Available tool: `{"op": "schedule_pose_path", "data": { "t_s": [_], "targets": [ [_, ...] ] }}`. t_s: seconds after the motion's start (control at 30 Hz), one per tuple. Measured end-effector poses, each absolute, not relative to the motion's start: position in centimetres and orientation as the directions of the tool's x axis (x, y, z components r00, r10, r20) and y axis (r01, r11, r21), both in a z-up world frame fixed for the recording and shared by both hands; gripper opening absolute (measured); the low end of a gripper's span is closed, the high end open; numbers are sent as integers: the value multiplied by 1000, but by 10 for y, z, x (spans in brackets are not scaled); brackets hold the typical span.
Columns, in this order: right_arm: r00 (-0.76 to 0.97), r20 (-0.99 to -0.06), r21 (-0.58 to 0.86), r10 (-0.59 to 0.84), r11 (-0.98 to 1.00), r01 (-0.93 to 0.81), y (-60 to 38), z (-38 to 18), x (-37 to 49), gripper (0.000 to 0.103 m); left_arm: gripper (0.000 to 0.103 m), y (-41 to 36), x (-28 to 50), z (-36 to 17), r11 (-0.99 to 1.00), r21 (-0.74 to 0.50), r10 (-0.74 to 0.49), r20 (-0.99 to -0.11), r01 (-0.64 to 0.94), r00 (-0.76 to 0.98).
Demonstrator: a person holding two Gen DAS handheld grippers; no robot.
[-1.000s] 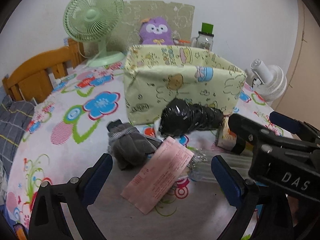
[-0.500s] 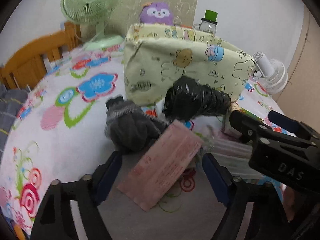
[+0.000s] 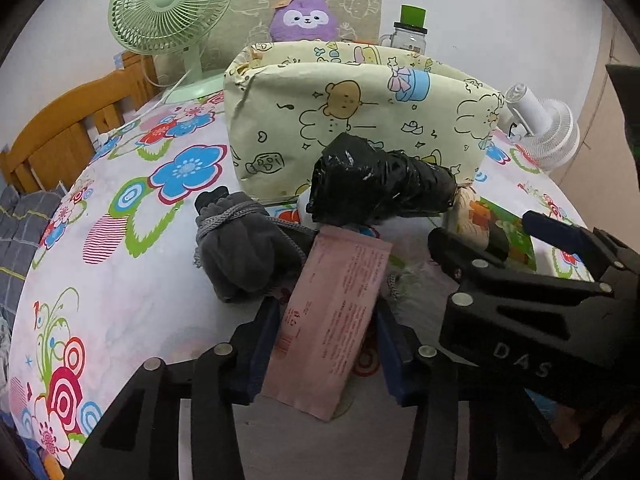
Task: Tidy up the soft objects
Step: 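Grasp the pink paper packet with the left tool while the right tool grasps the green tissue pack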
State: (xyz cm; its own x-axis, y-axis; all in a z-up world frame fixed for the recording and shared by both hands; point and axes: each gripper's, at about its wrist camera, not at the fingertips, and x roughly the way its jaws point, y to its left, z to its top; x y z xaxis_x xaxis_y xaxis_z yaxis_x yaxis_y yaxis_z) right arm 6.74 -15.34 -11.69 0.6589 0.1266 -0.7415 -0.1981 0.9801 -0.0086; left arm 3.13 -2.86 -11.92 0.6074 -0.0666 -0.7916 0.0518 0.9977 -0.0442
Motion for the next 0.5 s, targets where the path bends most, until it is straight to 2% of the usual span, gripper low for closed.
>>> {"op": "schedule_pose_path", "data": {
  "t_s": [0.07,0.13,0.5],
  "targets": [
    [663,-740,-23,113,981,-193,-153,-117,67,84,45,-28,31,-119,997,-50,-72,-792,53,606],
    [665,-740,-32,104,981,-190,-154,-117,66,80,44,-29,30,-118,997,-50,-73,-792,54,607],
    [674,-734,-55,81,982,-178,-161,-118,71,80,42,-37,29,-111,999,-20,-41,-782,41,622]
  ]
}}
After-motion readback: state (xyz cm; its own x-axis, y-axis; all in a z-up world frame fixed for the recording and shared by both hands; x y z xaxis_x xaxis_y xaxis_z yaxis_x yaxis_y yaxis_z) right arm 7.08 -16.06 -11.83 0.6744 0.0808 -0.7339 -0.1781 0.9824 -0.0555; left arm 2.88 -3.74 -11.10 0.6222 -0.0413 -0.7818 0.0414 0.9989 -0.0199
